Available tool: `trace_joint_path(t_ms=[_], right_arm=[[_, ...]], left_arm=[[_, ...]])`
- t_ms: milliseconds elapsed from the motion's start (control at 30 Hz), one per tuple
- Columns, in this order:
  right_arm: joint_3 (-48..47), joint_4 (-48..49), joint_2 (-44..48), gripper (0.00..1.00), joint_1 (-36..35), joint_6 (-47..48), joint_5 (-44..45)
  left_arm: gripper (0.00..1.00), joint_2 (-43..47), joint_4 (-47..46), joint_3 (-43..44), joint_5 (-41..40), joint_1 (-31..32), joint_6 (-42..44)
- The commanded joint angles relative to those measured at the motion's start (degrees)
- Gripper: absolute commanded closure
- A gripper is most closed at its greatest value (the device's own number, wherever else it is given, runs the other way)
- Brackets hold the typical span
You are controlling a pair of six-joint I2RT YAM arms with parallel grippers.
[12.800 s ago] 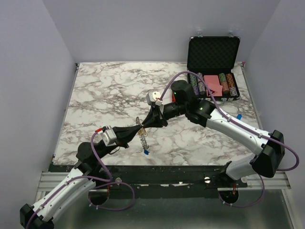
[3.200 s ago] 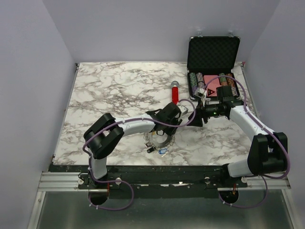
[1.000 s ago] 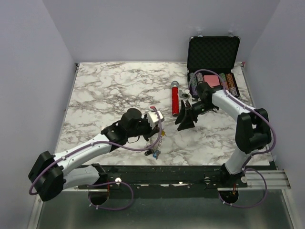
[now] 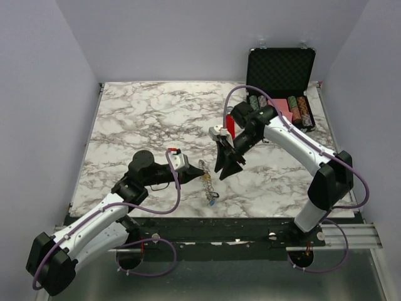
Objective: Put the keys on the keyring
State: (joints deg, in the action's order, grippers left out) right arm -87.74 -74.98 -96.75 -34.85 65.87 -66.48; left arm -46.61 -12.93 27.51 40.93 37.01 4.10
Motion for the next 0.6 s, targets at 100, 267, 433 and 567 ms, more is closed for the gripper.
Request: trace_joint_path(t_ms=[100,267,433,567], right_arm=[[1.52,5.62,0.86,0.52,-1.8,-9.52,-0.85],[0.74,9.14,0.6,0.53,-1.8,-14.44,1.26],[-0.94,9.68,0.07,0.55,-1.8,-16.12,2.67],[-1.46,9.85,-0.02,0.58,-2.15,-16.91,2.58]], left_arm=[[1.0,1.96,-10.62,-2.54,5.21,-1.68,-6.82],[1.0,1.52,-11.94,-2.9,5.74,-1.95,-8.31],[1.0,1.08,-12.73,-2.81,6.09,-2.3,-9.81],[1.0,0.64,-12.74,-2.63,5.57,-2.56,-11.3]])
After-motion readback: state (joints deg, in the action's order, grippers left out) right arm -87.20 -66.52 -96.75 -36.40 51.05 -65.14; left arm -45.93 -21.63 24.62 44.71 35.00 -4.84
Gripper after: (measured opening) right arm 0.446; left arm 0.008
